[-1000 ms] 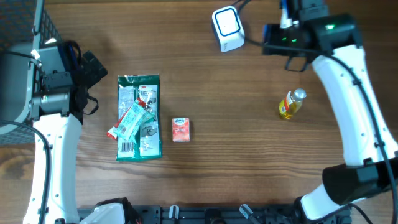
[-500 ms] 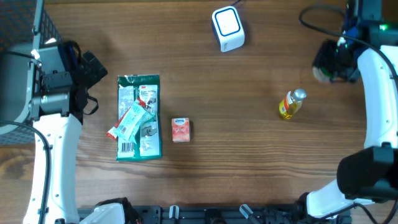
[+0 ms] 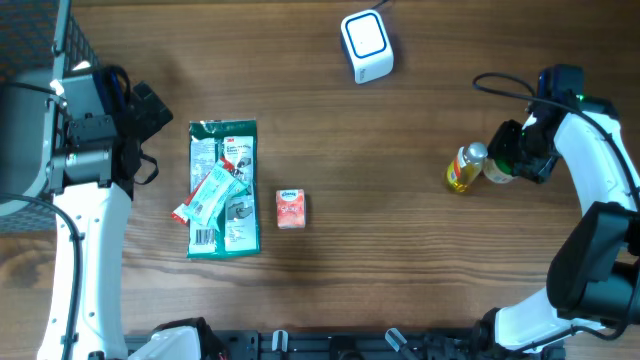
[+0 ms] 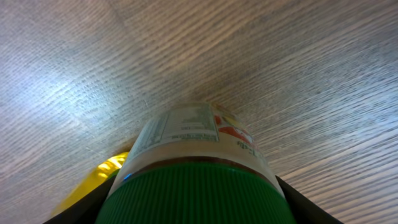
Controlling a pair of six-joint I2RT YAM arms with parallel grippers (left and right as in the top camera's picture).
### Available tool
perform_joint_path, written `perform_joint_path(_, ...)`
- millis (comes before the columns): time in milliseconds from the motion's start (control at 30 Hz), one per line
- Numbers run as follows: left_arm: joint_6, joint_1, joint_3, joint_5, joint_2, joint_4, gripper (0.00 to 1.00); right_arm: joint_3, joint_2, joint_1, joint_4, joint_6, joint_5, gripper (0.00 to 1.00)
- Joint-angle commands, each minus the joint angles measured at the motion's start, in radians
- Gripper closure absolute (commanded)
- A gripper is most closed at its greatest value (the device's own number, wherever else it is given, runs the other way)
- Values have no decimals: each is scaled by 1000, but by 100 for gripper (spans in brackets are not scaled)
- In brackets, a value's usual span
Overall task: Scan the item barcode
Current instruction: 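Carry the jar right and lower it beside the Vim bottle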
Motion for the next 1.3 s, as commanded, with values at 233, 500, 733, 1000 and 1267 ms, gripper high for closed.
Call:
perform_joint_path(233,9,4,3,-5,-1,3,0,-15,6,0,25,12,-20,53)
perform_joint_path(500,9,4,4,-5,-1,3,0,-15,6,0,24,12,-20,51)
perform_joint_path(733,9,4,4,-5,-1,3,0,-15,6,0,14,16,69,48)
perform_joint_path(1000,9,4,4,-5,-1,3,0,-16,6,0,23,60,116,48)
perform_joint_path(1267,9,4,3,-5,-1,3,0,-21,6,0,34,60,116,47)
